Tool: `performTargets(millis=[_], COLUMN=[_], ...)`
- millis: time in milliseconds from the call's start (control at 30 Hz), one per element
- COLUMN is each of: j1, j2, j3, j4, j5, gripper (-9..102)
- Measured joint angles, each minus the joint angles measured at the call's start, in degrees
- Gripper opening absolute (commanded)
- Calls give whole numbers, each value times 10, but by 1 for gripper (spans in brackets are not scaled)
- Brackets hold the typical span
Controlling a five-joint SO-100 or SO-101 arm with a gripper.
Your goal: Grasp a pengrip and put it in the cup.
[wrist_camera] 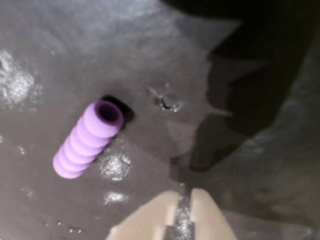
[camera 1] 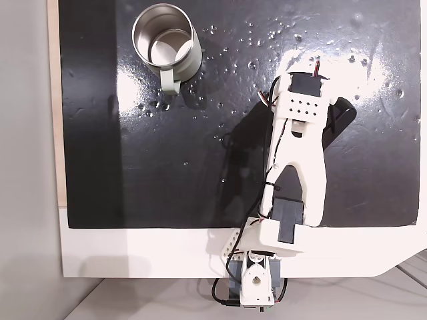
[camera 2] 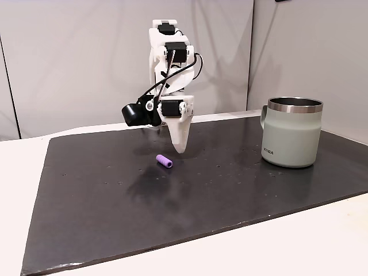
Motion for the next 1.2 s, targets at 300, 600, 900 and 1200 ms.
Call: performTargets(millis=[300,600,900,1200], j1=[21,49,62,64], j2=[-16,-76,-191,-361], j3=[-88,-200,-329,-584], j4=[87,159,203,317], j5=[69,80,80,60], gripper=[26,26,25,10])
